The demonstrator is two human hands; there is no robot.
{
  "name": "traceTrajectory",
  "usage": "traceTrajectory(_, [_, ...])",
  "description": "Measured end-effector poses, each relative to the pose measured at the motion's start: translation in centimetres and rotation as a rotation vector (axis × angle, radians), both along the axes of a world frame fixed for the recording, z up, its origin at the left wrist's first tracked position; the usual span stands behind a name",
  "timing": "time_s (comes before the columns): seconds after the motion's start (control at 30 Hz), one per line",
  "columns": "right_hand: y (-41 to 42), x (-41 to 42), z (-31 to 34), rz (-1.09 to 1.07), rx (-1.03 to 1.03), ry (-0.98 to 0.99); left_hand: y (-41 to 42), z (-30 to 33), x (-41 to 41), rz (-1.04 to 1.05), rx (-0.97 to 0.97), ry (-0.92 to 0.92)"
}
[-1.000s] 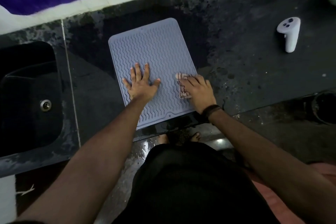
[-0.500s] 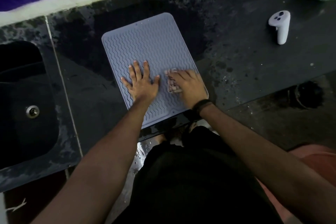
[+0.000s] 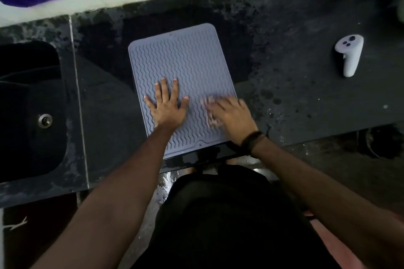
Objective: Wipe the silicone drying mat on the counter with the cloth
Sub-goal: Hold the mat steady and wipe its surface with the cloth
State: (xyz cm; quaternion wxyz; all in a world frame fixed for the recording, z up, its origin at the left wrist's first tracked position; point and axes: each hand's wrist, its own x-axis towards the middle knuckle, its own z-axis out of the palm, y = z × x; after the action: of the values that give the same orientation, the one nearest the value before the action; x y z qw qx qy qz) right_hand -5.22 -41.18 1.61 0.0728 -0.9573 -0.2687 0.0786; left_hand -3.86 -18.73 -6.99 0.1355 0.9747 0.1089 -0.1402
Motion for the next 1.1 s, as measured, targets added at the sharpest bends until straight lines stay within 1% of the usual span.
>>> traceTrajectory(0.1, [0.9,5.2,0.1,-0.112,-0.017,0.062,0.0,0.0,0.3,0.015,0.013,0.025])
traceTrajectory(0.2, [0.2,6.6,-1.1,-0.106,-0.062,0.128,-0.1,0.1,0.3,0.023,0.032,0.039])
traceTrajectory(0.33, [-3.4,1.2,-1.8,-0.055,-0.040,0.108,-0.2,0.1,0.3,0.032,0.055,0.038])
traceTrajectory(0.47, [-7.4,-4.6,-1.3,0.003,-0.061,0.159,-0.2,-0.1,0.2,0.035,0.049,0.027])
traceTrajectory(0.57, [-7.8,-4.5,-0.5,0.008,-0.057,0.149,-0.3,-0.1,0.2,0.038,0.037,0.017])
traceTrajectory(0.7, [-2.3,-1.2,0.0,-0.062,0.084,0.050,-0.1,0.0,0.3,0.029,0.012,0.016])
traceTrajectory(0.77, [1.2,0.2,-0.4,-0.011,0.068,0.076,-0.1,0.0,0.2,0.030,0.010,0.011])
traceTrajectory(0.83, [3.0,0.2,-1.2,0.042,0.006,0.125,-0.1,-0.1,0.2,0.035,0.019,0.003])
traceTrajectory(0.93, [1.5,-2.1,-1.9,0.062,-0.070,0.129,-0.1,-0.3,0.2,0.036,0.007,-0.003])
traceTrajectory(1.1, [-2.7,-5.7,-1.5,0.156,-0.112,0.197,-0.3,-0.1,0.0,0.038,-0.003,-0.028])
